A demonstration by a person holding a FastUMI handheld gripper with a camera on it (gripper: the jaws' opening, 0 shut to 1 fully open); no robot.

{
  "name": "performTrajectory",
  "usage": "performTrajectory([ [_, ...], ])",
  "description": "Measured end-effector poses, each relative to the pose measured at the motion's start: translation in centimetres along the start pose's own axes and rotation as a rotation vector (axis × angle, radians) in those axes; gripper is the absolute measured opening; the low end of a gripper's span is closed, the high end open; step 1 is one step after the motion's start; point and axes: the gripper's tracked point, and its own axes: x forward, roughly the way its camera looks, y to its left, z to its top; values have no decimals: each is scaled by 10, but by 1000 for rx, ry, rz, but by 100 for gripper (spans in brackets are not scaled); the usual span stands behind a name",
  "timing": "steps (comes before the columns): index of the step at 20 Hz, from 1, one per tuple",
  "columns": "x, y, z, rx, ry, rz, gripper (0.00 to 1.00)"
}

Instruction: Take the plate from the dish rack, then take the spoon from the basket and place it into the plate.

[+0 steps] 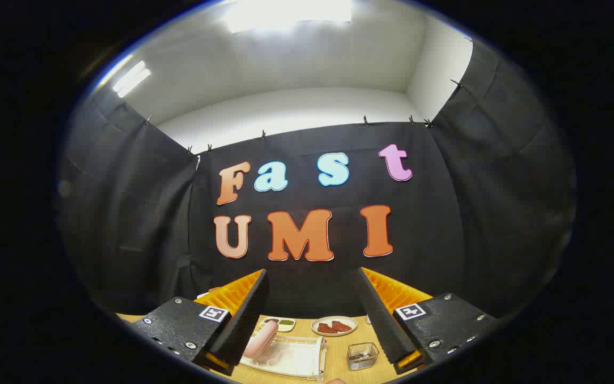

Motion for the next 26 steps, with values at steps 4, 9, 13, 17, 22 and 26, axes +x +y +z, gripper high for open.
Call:
performTrajectory([
  [4,-2,2,6,-10,-7,-9,98],
  [9,-1,5,8,-15,-14,-7,98],
  [13,-1,14,2,-14,-5,22,98],
  [17,2,17,-11,-43,19,27,98],
  [22,12,20,-15,-24,28,35,98],
  [26,23,22,-15,-22,36,40,98],
])
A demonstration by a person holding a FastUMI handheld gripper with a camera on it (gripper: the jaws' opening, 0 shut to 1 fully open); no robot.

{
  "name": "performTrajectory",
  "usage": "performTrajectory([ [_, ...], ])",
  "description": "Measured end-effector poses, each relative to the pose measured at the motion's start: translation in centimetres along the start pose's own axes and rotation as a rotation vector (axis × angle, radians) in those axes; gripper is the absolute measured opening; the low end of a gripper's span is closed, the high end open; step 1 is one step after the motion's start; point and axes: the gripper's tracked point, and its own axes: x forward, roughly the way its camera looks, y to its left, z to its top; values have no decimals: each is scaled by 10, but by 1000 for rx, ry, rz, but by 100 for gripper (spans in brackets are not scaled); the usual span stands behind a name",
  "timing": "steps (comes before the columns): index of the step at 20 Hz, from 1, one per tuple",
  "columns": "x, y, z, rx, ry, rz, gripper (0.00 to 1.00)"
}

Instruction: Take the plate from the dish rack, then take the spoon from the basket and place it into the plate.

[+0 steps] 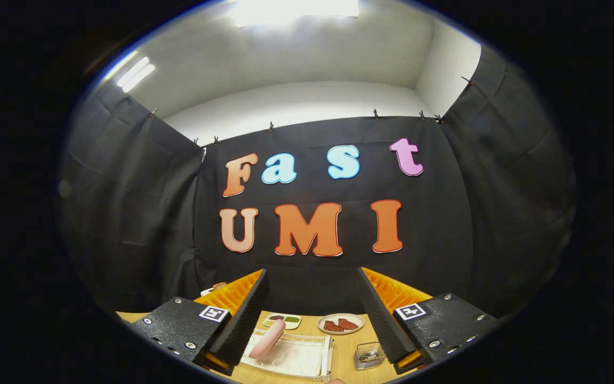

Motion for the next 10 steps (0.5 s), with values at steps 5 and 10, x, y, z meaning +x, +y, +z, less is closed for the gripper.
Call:
performTrajectory([
  [5,16,12,-15,-14,34,20,98],
  [10,44,29,-45,19,142,54,98],
])
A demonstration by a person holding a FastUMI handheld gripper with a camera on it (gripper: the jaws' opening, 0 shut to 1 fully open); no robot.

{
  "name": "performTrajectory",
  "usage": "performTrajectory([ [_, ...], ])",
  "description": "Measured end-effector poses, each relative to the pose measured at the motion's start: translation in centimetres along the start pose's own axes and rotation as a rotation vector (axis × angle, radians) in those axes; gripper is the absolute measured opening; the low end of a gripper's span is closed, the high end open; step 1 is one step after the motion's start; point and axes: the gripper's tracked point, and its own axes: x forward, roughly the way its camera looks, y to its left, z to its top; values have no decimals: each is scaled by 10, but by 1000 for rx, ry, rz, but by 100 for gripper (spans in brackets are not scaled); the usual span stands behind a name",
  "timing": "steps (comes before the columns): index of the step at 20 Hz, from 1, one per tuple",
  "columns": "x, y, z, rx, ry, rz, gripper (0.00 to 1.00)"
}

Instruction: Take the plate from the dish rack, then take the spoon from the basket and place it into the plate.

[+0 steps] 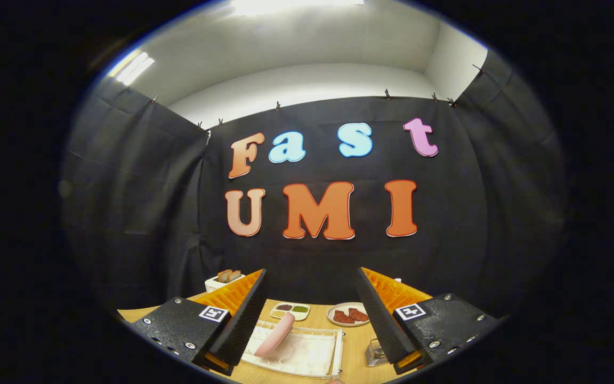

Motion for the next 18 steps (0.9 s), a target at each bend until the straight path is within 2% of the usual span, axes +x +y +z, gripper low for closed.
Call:
performTrajectory([
  [3,25,14,-22,20,107,33,98],
  [10,68,49,-95,56,479,72,98],
  [18,112,50,-162,41,717,6,97],
])
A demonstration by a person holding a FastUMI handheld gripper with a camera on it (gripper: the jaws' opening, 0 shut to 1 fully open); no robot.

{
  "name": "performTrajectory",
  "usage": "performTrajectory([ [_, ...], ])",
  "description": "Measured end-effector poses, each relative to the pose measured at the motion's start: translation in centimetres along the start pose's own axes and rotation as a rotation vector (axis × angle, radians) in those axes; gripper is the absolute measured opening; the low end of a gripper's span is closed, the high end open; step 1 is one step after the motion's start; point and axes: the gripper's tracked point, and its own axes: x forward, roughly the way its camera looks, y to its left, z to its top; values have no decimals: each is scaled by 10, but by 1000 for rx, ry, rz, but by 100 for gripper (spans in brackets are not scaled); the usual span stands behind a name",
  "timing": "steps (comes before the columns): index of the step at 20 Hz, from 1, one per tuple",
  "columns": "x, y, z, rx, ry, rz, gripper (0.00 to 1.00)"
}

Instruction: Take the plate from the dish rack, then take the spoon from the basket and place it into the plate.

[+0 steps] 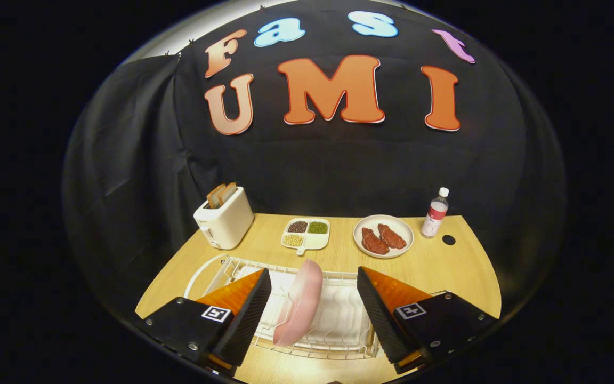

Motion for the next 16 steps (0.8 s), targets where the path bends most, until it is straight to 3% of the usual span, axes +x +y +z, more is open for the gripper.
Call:
performTrajectory([
  [5,32,4,-41,82,231,-2,91],
  [13,70,6,-73,104,420,-70,77],
  [16,82,8,-81,105,455,-108,59],
])
